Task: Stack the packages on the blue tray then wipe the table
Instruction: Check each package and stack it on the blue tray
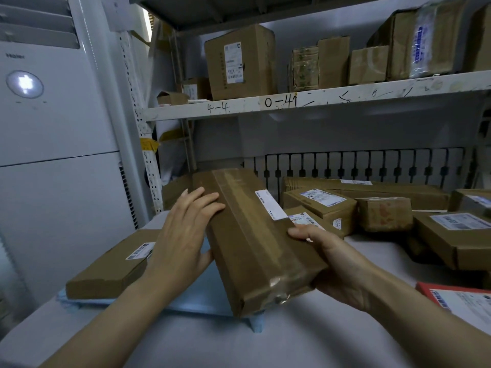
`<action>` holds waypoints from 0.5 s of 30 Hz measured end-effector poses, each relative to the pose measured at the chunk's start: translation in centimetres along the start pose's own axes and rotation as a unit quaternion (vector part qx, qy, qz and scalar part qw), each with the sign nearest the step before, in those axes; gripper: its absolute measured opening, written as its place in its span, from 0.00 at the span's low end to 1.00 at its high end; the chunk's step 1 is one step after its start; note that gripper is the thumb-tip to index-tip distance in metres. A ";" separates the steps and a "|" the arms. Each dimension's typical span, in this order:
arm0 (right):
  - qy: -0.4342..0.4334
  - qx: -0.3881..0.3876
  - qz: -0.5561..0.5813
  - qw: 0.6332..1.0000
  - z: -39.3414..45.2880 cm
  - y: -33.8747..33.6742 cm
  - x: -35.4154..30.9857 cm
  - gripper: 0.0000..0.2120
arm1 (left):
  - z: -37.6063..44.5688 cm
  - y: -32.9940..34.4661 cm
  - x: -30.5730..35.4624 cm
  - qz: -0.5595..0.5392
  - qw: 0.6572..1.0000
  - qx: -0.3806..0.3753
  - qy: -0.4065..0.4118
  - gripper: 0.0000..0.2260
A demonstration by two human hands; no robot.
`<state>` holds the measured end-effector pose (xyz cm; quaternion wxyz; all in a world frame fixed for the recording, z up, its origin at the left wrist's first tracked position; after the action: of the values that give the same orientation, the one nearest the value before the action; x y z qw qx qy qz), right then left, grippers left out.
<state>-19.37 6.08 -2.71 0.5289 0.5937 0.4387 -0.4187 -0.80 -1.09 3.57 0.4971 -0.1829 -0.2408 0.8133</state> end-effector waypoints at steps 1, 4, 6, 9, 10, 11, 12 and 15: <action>-0.002 -0.001 0.005 1.000 -0.2 0.0 -0.2 0.14 | 0.1 -0.3 -0.3 -0.019 1.000 0.007 -0.013 0.34; -0.024 -0.014 -0.001 1.000 -0.2 0.1 -1.0 0.20 | 0.5 -0.8 -0.9 -0.081 0.995 0.016 -0.048 0.30; -0.045 0.003 -0.016 0.999 0.0 0.0 -1.5 0.21 | 0.7 -0.9 -1.0 -0.138 0.986 0.017 -0.091 0.28; -0.065 0.046 -0.042 0.996 0.6 -0.6 -1.8 0.24 | 0.7 -0.9 -1.5 -0.266 0.937 0.019 -0.225 0.28; -0.074 0.057 -0.062 0.994 0.6 -0.6 -1.9 0.25 | 0.6 -0.9 -1.6 -0.306 0.913 0.022 -0.268 0.29; -0.085 0.063 -0.090 0.990 0.7 -0.6 -2.1 0.26 | 0.6 -0.8 -1.6 -0.342 0.887 0.027 -0.308 0.30; -0.096 0.067 -0.120 0.986 0.7 -0.6 -2.2 0.26 | 0.5 -0.7 -1.8 -0.380 0.857 0.036 -0.345 0.30; -0.111 0.062 -0.196 0.972 0.6 0.0 -2.1 0.27 | 0.1 0.2 -2.0 -0.461 0.774 0.031 -0.432 0.23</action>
<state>-19.92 5.35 -0.69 0.4441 0.4774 0.4585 -0.6038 -0.11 -2.98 3.65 0.6616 0.3367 -0.4601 0.4870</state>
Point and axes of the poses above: each hand's wrist, its own z-axis towards the middle knuckle, its own y-axis out of the palm, x = y × z, the point moved 8 cm from there along z, towards the middle knuckle, and after that the axes turned 10 degrees about -z, right-handed, at the moved point
